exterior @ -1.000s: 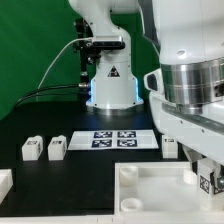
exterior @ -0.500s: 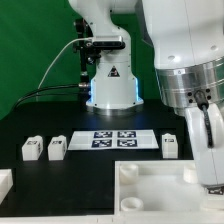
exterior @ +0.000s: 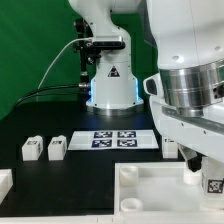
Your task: Assemble one leg
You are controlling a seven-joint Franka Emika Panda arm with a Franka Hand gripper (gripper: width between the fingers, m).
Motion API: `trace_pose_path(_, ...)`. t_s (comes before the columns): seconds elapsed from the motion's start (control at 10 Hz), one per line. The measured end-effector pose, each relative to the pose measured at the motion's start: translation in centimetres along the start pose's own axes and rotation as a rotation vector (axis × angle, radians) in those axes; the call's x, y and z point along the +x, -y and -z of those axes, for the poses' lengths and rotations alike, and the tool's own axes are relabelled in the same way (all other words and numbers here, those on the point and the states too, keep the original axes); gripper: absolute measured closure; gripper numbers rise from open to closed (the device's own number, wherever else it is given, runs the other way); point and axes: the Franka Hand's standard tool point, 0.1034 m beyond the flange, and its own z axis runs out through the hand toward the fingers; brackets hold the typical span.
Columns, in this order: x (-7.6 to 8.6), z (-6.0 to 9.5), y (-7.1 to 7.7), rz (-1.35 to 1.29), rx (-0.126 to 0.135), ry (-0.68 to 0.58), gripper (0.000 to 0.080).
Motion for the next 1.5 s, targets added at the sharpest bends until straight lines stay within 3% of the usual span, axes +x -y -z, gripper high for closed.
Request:
trace_pose_path(0.3, 0.18, -0.23, -0.20, 0.352, -0.013, -0.006, 0.0151)
trace_pose_path(0.5, -0.03, -0.64, -0.35, 0.762, -0.068, -0.034, 0.0150)
trace_pose_path(0.7, 0.36, -0.65, -0.53, 1.067, -0.086, -0.036, 0.0150)
trace_pose_path(0.8, 0.34, -0.65, -0.52, 1.055, -0.084, -0.035, 0.0150)
trace_pose_path(1.1, 0.18, -0.68, -0.46, 0.902, -0.074, -0.037, 0.0513)
trace_pose_path(1.4, 0.14, -0.68, -0.44, 0.655, -0.065, -0.042, 0.0510)
trace_pose_path(1.5, 0.17, -0.61, -0.35, 0.464, -0.052, -0.041, 0.0510)
